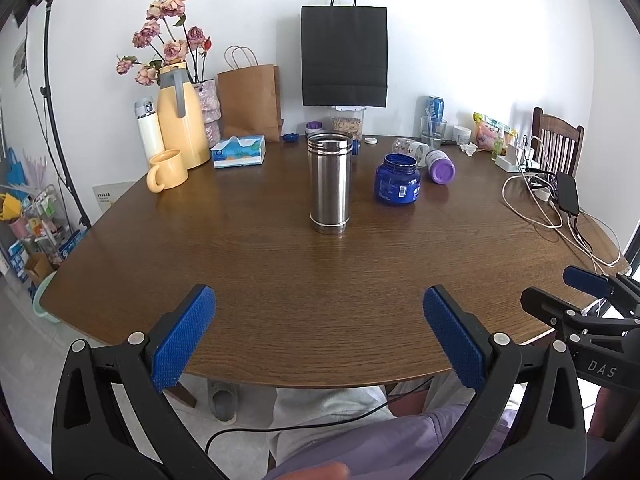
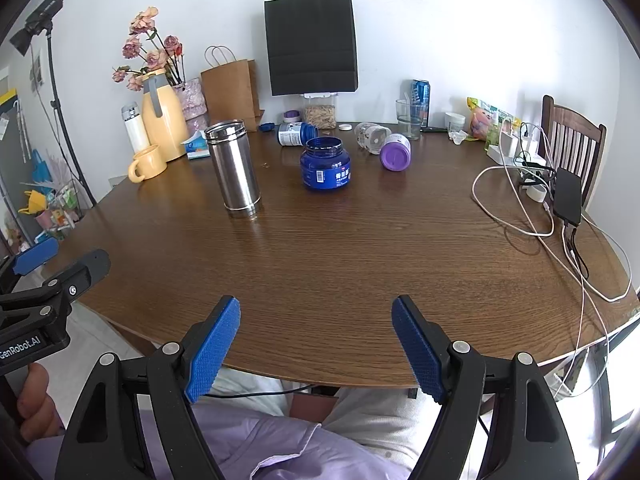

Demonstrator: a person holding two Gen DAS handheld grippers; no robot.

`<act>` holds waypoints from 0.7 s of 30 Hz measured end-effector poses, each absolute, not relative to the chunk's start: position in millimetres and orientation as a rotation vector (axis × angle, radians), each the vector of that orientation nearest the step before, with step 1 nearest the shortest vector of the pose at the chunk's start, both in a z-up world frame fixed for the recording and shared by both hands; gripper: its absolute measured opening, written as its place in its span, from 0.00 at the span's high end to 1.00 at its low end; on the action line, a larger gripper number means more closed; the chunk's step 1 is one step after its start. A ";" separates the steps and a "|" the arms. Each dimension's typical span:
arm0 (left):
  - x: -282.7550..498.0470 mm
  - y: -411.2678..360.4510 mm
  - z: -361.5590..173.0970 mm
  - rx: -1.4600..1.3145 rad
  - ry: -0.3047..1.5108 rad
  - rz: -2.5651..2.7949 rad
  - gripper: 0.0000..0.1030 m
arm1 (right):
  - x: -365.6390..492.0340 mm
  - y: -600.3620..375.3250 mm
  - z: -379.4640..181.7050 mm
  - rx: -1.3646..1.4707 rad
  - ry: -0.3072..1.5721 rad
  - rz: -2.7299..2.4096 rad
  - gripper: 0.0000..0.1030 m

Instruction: Flip cup upright

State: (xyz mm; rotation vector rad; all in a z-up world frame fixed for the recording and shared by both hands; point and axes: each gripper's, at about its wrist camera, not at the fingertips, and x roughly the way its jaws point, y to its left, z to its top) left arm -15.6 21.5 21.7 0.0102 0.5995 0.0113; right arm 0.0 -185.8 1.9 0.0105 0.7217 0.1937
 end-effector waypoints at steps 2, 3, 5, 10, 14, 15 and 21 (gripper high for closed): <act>-15.9 21.2 21.7 0.011 0.598 0.013 0.00 | -0.2 -186.3 1.8 0.013 0.723 0.193 0.21; -15.9 21.3 21.6 0.011 0.599 0.013 0.00 | -0.2 -186.4 1.8 0.012 0.722 0.193 0.21; -16.0 21.6 21.6 0.012 0.598 0.013 0.00 | -0.3 -186.2 1.8 0.010 0.721 0.194 0.21; -16.2 21.9 21.5 0.013 0.600 0.015 0.00 | -0.9 -185.9 1.8 0.009 0.720 0.194 0.21; -16.1 21.8 21.1 0.013 0.599 0.013 0.00 | -0.4 -186.0 1.9 0.008 0.717 0.196 0.21; -16.2 22.2 21.3 0.014 0.599 0.013 0.00 | -0.5 -185.4 2.3 0.007 0.715 0.198 0.21; -17.8 24.3 19.9 0.013 0.602 0.015 0.00 | -2.1 -184.7 6.0 0.005 0.694 0.204 0.21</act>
